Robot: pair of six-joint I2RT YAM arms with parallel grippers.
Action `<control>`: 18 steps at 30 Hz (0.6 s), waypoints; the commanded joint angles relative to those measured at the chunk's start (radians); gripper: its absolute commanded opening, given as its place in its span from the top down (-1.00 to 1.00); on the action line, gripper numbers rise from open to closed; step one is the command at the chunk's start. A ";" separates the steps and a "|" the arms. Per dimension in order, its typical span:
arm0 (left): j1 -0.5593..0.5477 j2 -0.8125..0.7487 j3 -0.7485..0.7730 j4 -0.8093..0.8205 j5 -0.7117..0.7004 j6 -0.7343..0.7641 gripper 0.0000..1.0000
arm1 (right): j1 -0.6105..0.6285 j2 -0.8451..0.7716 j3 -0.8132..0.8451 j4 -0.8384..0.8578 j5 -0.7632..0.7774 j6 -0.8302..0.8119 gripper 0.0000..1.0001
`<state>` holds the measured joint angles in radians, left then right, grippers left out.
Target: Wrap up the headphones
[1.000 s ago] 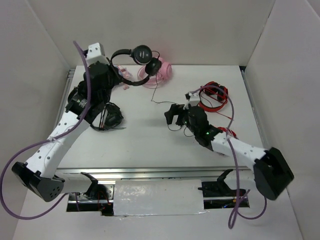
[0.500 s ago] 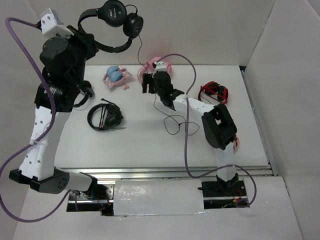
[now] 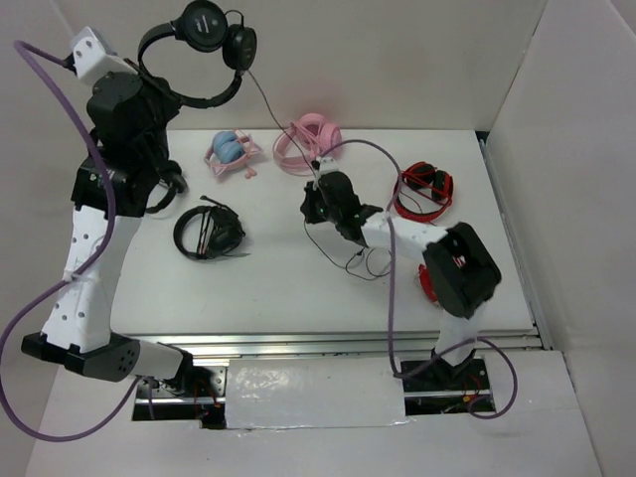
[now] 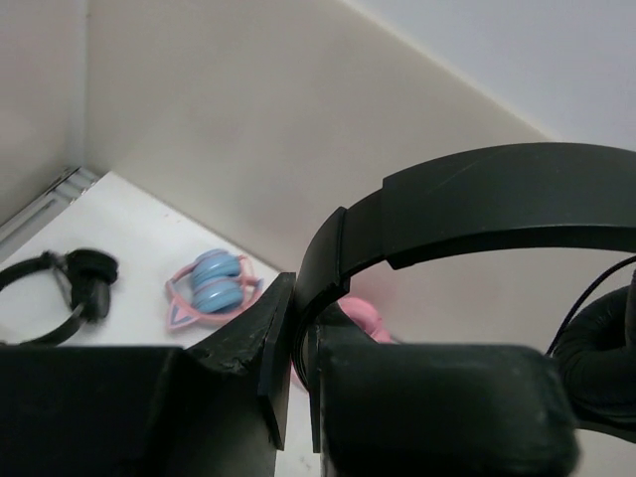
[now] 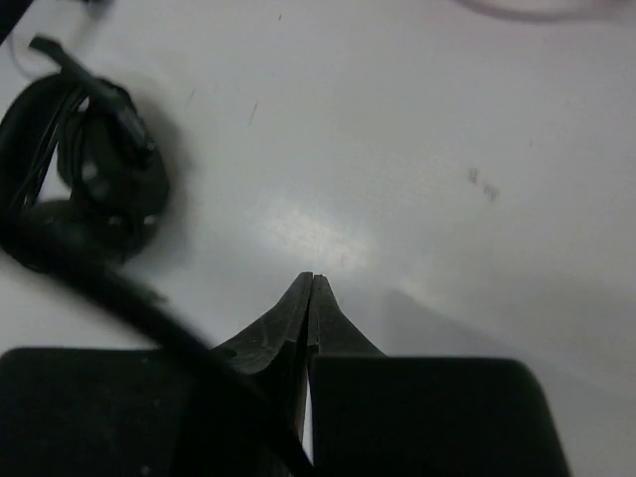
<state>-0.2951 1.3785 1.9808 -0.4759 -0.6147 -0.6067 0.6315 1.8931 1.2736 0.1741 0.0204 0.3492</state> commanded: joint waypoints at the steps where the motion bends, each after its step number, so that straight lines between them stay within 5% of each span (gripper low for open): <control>1: 0.010 0.004 -0.066 0.048 -0.077 -0.062 1.00 | 0.077 -0.231 -0.127 -0.027 0.084 -0.044 1.00; 10: -0.053 0.069 -0.310 0.146 -0.137 0.001 1.00 | 0.269 -0.531 -0.123 -0.483 0.379 -0.203 1.00; 18: -0.156 0.103 -0.600 0.368 0.059 0.235 1.00 | 0.399 -0.670 0.025 -0.512 0.555 -0.459 1.00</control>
<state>-0.4099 1.5093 1.4570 -0.3183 -0.6376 -0.4942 1.0210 1.2686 1.2194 -0.3077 0.4648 0.0399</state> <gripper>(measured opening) 0.204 0.029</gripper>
